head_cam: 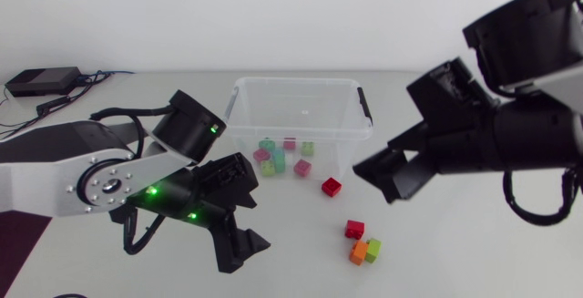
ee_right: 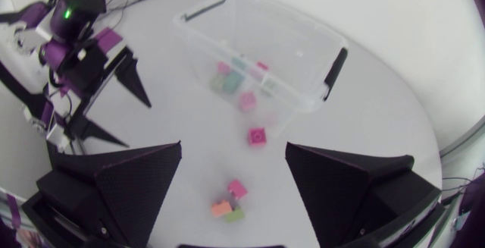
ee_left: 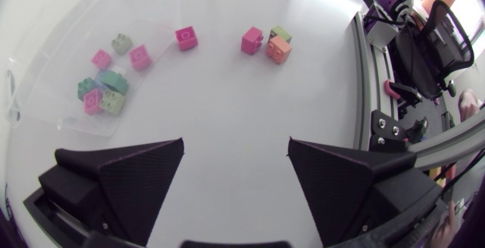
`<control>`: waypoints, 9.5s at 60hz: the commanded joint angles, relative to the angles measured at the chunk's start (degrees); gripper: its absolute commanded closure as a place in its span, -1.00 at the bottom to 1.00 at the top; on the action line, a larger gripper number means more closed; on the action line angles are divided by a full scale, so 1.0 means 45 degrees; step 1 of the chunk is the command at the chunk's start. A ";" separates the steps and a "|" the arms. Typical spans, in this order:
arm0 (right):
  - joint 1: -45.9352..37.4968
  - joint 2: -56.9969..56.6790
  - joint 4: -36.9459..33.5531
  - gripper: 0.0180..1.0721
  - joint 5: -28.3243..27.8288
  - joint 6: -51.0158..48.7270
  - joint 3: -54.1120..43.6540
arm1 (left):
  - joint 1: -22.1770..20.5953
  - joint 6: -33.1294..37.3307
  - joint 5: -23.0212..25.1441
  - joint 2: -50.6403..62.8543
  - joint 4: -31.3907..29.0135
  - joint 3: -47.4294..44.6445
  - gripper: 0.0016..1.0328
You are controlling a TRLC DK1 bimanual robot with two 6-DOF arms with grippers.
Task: Pick up the duplo bricks and place them in the container
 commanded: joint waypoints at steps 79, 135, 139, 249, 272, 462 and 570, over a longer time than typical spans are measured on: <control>-0.3479 0.2889 0.2210 0.51 -0.2650 -0.6735 -0.5472 | -0.1566 0.2323 0.0355 0.4518 0.4136 0.1815 -0.80; -1.1722 -0.4865 -0.0915 0.50 -0.7591 -0.7145 -0.3694 | -0.3519 0.3260 -0.0407 1.0279 -0.1782 0.9666 -0.68; -1.3128 -0.4846 -0.0797 0.50 -0.8431 -0.7262 -0.3694 | -0.3637 0.3182 -0.0680 1.0592 -0.1841 1.0076 -0.64; -0.1761 0.5779 0.7308 -0.88 -0.0443 -0.0837 0.1989 | 0.2652 -0.2795 -0.1618 0.3912 0.7944 0.5174 -0.82; -0.1624 0.0428 0.5023 -0.88 -0.0403 -0.0700 -0.1839 | 0.3473 -0.3830 -0.2223 -0.0365 0.5737 0.3104 -0.91; -0.0804 0.5037 1.2328 0.49 0.1667 -0.0251 -0.0940 | 0.9508 -0.1896 -0.4352 -1.7435 0.6557 -1.0314 -0.90; -0.6703 -1.1567 0.9111 -0.92 0.1543 0.0067 -1.0556 | 0.8817 -0.5383 -0.3972 -1.7299 0.6034 -1.0256 -0.90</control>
